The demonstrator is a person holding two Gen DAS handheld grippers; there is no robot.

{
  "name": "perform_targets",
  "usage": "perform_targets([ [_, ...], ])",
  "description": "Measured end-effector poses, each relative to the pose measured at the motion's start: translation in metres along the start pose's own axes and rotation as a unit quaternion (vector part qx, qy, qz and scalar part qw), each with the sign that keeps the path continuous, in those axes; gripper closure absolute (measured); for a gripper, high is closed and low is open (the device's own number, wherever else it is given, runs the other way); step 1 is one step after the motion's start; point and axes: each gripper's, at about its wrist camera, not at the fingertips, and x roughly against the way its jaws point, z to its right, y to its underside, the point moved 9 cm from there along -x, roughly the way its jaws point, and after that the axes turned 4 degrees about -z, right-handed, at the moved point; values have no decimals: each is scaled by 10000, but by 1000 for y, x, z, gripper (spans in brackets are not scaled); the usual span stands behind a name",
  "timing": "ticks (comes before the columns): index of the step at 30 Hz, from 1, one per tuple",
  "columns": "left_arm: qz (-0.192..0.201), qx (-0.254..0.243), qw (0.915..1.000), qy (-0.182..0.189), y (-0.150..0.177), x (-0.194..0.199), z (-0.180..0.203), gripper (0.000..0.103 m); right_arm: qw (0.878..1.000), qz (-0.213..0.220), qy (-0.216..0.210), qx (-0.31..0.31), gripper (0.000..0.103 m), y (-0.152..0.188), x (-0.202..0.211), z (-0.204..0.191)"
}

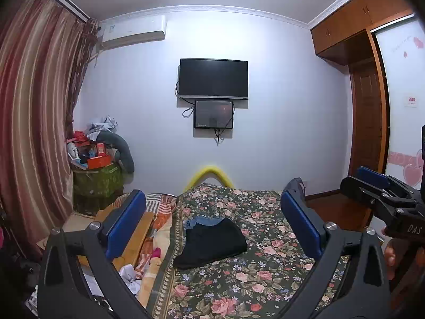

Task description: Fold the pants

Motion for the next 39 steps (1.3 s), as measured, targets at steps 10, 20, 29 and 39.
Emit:
perform_targets([
  [10, -108, -8, 9999, -56, 12, -5, 0, 0, 9995, -142, 278, 59, 0, 9, -2, 5],
  [20, -143, -25, 9999, -74, 19, -13, -2, 0, 9993, -231, 299, 71, 0, 21, 4, 3],
  [29, -190, -73, 9998, -84, 25, -18, 1, 0, 9990, -310, 321, -10, 0, 27, 4, 6],
  [39, -241, -53, 9997, -34, 30, -24, 1, 0, 9986, -396, 355, -17, 0, 29, 4, 8],
])
